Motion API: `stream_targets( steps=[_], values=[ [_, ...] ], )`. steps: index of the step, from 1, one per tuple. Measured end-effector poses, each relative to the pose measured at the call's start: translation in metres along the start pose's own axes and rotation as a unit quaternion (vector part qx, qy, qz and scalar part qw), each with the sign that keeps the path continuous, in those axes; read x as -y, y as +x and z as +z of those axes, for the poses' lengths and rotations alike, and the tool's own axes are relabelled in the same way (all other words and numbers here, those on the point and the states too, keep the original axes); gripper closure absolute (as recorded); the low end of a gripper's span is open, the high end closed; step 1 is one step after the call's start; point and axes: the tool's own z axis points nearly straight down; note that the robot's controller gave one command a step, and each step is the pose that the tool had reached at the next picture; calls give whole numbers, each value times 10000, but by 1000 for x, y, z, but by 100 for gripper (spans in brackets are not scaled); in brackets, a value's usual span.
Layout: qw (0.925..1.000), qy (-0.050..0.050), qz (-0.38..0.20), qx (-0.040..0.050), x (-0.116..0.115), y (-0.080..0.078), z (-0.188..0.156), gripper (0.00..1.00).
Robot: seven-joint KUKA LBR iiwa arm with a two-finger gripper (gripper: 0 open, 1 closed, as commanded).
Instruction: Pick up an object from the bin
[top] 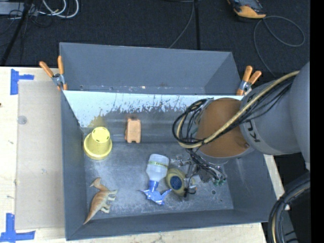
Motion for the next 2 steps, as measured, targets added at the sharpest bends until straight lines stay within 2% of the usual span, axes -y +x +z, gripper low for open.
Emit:
stream_targets(
  steps=[2],
  values=[
    [9998, -5, -187, -16, 1, -4, -11, 100]
  ],
)
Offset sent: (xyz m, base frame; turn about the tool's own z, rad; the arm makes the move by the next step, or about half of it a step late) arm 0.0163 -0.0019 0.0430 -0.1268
